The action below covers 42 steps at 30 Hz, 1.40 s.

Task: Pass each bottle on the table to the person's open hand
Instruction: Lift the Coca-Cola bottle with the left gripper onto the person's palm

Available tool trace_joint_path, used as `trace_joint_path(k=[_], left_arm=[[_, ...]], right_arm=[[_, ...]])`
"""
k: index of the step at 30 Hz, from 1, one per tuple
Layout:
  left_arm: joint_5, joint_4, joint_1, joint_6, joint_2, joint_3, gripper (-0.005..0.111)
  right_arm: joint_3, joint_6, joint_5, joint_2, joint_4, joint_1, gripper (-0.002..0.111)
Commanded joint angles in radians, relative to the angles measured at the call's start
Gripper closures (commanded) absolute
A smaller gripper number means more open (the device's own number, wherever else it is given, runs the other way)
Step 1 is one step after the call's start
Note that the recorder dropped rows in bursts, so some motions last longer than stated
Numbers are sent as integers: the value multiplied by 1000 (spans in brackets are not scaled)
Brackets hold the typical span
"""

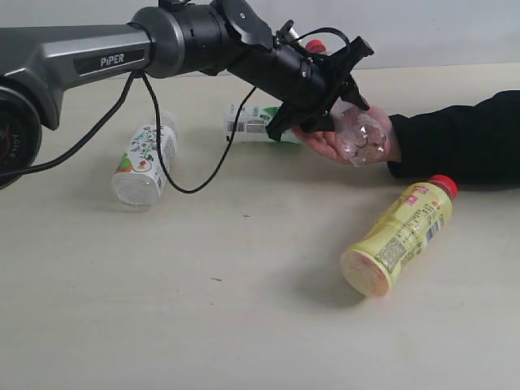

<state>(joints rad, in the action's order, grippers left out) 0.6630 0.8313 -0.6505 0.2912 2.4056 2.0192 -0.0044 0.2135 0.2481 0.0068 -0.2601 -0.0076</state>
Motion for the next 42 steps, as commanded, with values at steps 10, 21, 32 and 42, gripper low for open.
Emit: trace_joint_path(k=[10, 21, 32, 42], left_arm=[[-15, 9, 2, -30, -6, 6, 104], [-4, 9, 2, -51, -6, 6, 34], [93, 9, 2, -123, -38, 6, 23], [188, 9, 2, -183, -64, 6, 23]], right_arm=[[4, -1, -3, -7, 1, 3, 108], [4, -1, -3, -7, 1, 3, 108], [4, -1, -3, -7, 1, 3, 108], [4, -1, -3, -7, 1, 3, 108]])
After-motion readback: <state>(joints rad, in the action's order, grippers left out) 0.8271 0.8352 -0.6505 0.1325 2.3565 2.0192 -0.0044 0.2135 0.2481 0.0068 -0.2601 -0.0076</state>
